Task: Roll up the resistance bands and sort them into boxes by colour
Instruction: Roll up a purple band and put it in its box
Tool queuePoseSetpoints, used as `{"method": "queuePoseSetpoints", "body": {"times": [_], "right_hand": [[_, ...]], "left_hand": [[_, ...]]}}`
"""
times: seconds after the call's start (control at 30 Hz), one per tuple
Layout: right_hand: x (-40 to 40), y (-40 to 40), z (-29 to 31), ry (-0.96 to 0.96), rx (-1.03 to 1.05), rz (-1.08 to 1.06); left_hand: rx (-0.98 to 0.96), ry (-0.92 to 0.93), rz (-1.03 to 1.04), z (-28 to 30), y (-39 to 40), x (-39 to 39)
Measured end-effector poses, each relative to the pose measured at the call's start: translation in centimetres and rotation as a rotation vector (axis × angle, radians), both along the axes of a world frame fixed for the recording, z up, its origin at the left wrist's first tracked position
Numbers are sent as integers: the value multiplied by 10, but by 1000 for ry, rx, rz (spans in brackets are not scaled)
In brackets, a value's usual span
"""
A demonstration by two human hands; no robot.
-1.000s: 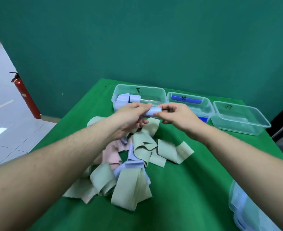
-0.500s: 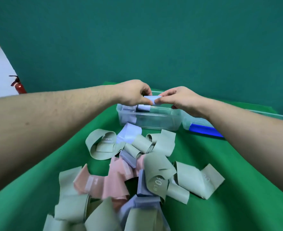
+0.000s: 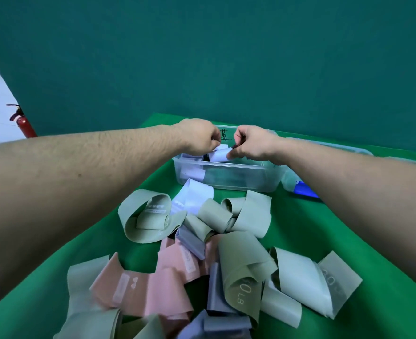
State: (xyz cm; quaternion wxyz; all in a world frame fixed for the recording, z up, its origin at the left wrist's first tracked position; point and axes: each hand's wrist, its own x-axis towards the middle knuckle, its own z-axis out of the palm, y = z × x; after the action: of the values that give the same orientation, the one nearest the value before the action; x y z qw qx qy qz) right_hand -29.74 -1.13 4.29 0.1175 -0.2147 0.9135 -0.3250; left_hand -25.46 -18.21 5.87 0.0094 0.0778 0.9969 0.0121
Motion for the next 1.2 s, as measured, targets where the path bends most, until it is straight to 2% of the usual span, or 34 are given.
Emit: {"method": "queuePoseSetpoints", "body": {"times": [0.13,0.37,0.5,1.0,1.2], "right_hand": [[-6,-3,-11,-73,-45,-50],[-4,-13,-12,-83,50,-91],[-2,-23,-10,-61,170,-88],[-3,-19,-10,-114,111,-78],[-1,-15,-5,-170,-41,-104]], "left_hand": [[41,-23,28,-6,-1,3],[24,-3,32,-14,-3,1],[2,-9,33,-15,-2,1],[-22,-4,37,-12,0,1],[71,34,38,-4,2,8]]}}
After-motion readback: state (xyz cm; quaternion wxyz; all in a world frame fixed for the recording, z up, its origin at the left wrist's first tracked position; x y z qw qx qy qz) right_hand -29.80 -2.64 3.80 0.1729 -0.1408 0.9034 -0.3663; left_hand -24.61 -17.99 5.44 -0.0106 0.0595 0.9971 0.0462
